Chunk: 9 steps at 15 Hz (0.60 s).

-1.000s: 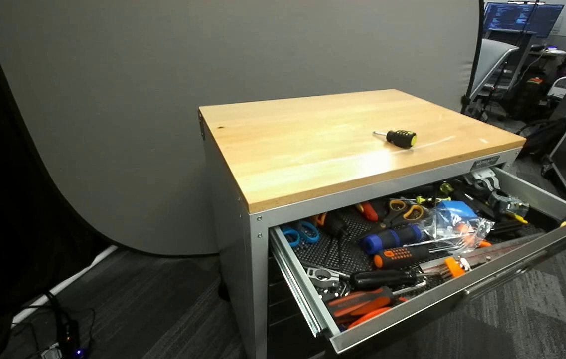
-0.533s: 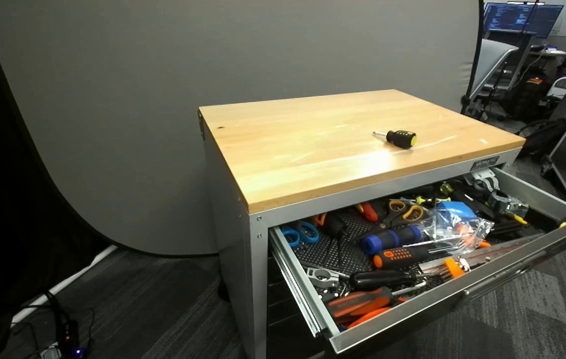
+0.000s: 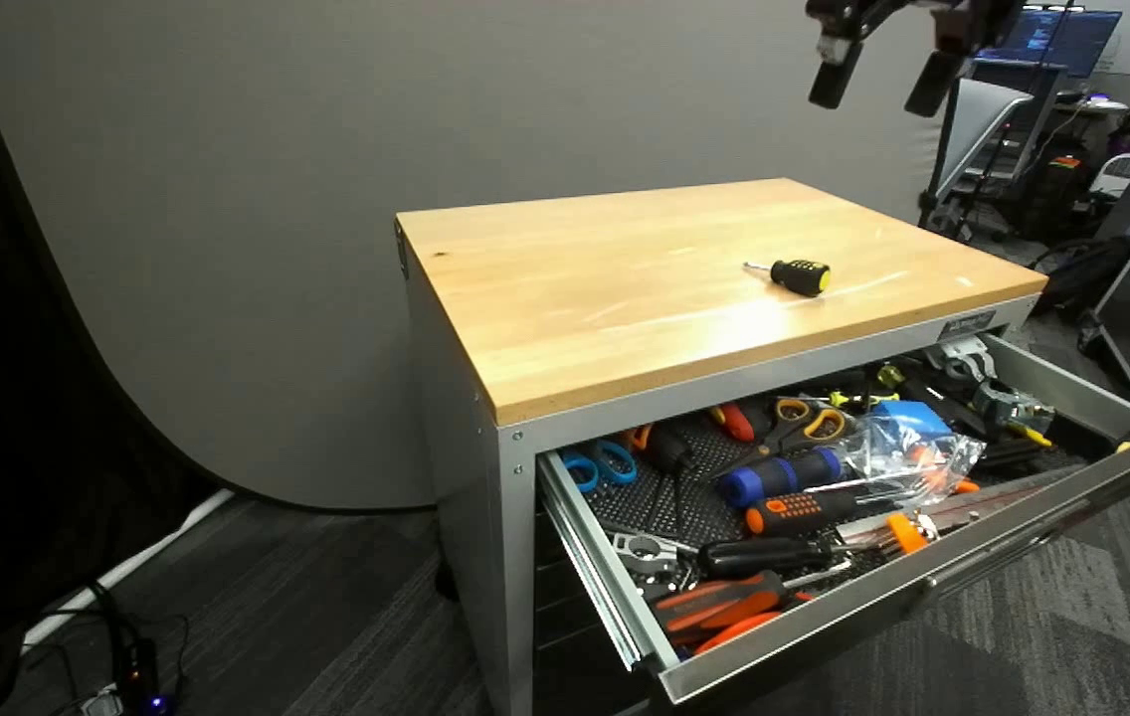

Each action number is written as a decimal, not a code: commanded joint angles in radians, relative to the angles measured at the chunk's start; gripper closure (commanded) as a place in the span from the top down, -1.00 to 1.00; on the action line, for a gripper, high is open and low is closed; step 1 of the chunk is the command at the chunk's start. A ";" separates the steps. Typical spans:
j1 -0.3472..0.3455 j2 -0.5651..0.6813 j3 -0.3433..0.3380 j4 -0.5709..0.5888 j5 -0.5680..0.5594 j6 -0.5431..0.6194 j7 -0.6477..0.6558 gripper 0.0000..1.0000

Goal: Pick up the screwdriver and place it in the drawer, then close the drawer

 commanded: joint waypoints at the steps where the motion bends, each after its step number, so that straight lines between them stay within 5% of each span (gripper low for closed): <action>1: 0.016 0.196 -0.037 0.190 -0.135 0.026 0.074 1.00; 9: 0.040 0.456 -0.145 0.421 -0.189 -0.010 0.060 1.00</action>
